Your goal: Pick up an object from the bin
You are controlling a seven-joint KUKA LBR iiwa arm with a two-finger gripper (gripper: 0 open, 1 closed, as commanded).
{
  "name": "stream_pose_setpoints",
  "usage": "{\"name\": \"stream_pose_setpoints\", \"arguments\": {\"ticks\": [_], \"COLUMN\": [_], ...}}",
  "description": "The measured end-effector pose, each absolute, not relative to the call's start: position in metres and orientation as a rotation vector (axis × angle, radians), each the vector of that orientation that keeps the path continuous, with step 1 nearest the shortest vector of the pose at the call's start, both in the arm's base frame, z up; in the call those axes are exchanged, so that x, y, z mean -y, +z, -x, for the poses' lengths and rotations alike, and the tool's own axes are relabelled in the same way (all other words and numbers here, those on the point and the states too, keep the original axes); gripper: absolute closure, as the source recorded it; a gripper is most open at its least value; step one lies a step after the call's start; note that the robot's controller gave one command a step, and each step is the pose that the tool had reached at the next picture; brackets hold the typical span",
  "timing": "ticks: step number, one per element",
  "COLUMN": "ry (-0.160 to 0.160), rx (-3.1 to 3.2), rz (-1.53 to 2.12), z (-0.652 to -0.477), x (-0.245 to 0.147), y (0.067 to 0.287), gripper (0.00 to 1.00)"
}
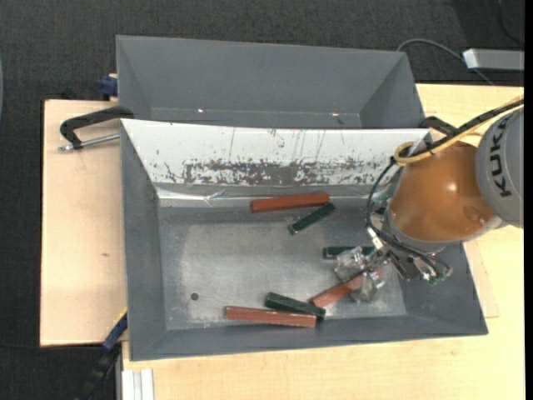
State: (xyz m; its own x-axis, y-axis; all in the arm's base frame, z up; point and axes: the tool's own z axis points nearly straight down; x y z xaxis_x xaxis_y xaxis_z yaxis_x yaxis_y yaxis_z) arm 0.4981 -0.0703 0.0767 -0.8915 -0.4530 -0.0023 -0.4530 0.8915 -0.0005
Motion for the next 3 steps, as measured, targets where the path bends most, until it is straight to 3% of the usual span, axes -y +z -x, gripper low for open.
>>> {"name": "stream_pose_setpoints", "arguments": {"ticks": [1,2,3], "ry": [0.0,-0.002,-0.008], "rx": [-3.053,-3.002,-2.994], "rz": [0.731,0.899,0.899], "z": [-0.498,-0.541,-0.543], "x": [0.07,0.053,0.053], "y": [0.077,0.263,0.268], "gripper": [1.0,1.0,1.0]}}
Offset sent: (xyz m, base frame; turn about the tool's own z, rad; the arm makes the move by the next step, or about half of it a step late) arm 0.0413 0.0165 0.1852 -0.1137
